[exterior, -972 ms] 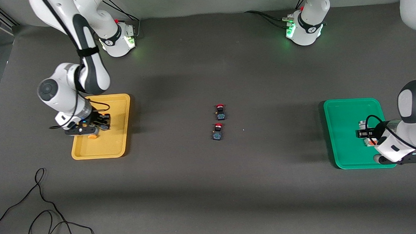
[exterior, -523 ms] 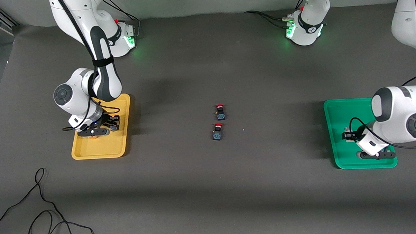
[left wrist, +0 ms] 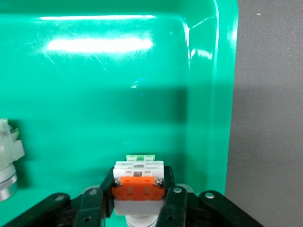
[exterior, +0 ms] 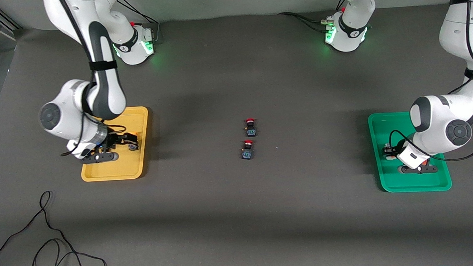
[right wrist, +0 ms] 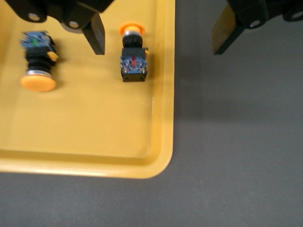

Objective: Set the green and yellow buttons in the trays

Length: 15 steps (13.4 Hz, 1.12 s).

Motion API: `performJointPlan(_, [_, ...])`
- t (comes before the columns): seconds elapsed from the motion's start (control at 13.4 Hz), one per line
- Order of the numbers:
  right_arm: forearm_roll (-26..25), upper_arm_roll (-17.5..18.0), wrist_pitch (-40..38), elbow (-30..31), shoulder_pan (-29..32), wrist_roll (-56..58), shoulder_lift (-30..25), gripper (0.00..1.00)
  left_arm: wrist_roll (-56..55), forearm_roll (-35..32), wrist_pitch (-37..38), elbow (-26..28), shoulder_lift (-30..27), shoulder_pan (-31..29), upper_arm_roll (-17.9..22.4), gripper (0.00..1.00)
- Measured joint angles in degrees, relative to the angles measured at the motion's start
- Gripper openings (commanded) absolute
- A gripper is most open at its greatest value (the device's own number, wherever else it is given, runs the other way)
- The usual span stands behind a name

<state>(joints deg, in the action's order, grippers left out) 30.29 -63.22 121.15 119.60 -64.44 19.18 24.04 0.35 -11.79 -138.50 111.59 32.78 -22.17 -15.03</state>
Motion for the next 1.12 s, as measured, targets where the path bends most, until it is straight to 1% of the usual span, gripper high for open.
performJointPlan(0.15, [-5.6, -0.6, -10.9, -8.5, 0.0, -5.7, -0.8, 1.0, 0.0, 0.0, 0.3, -0.4, -0.6, 0.0, 0.0, 1.0])
performJointPlan(0.22, [-7.5, -0.6, -16.4, -13.2, -0.1, -8.2, -1.0, 1.0, 0.1, -0.1, 1.8, -0.8, -1.6, 0.0, 0.0, 1.0])
performJointPlan(0.3, [-8.8, -0.6, -21.5, -18.0, -0.2, -10.0, -1.2, 1.0, 0.1, -0.1, 5.1, -1.6, -3.3, 0.0, -0.2, 1.0])
performJointPlan(0.45, [-11.1, -0.9, -29.4, -26.3, -0.3, -12.1, -1.3, 1.0, 0.4, -0.1, 15.2, -4.1, -9.1, 0.1, -1.0, 1.0])
performJointPlan(0.6, [-12.8, -1.7, -34.3, -31.7, -0.3, -12.3, -1.4, 1.0, 1.3, 0.0, 26.6, -6.2, -16.2, 0.5, -2.2, 1.0])
performJointPlan(0.75, [-14.5, -2.4, -37.6, -35.2, -0.3, -12.3, -1.5, 1.0, 2.9, 0.5, 38.6, -9.2, -21.6, 1.0, -3.1, 1.0])
performJointPlan(0.82, [-15.5, -2.6, -38.6, -36.3, -0.2, -12.3, -1.8, 1.0, 3.3, 1.0, 44.0, -11.6, -23.1, 1.1, -3.5, 1.0])
performJointPlan(0.97, [-18.1, -2.5, -39.2, -36.9, 0.3, -12.3, -4.0, 1.0, 3.9, 1.7, 53.5, -18.1, -24.0, 1.1, -4.3, 1.0])
performJointPlan(1.05, [-19.3, -1.9, -39.3, -36.8, 1.5, -12.3, -5.6, 1.0, 3.9, 1.8, 57.0, -21.7, -23.9, 1.1, -4.9, 1.0])
performJointPlan(1.12, [-20.5, 0.3, -39.6, -36.6, 4.4, -12.3, -7.5, 1.0, 3.9, 1.9, 59.3, -24.8, -23.9, 1.2, -5.7, 1.0])
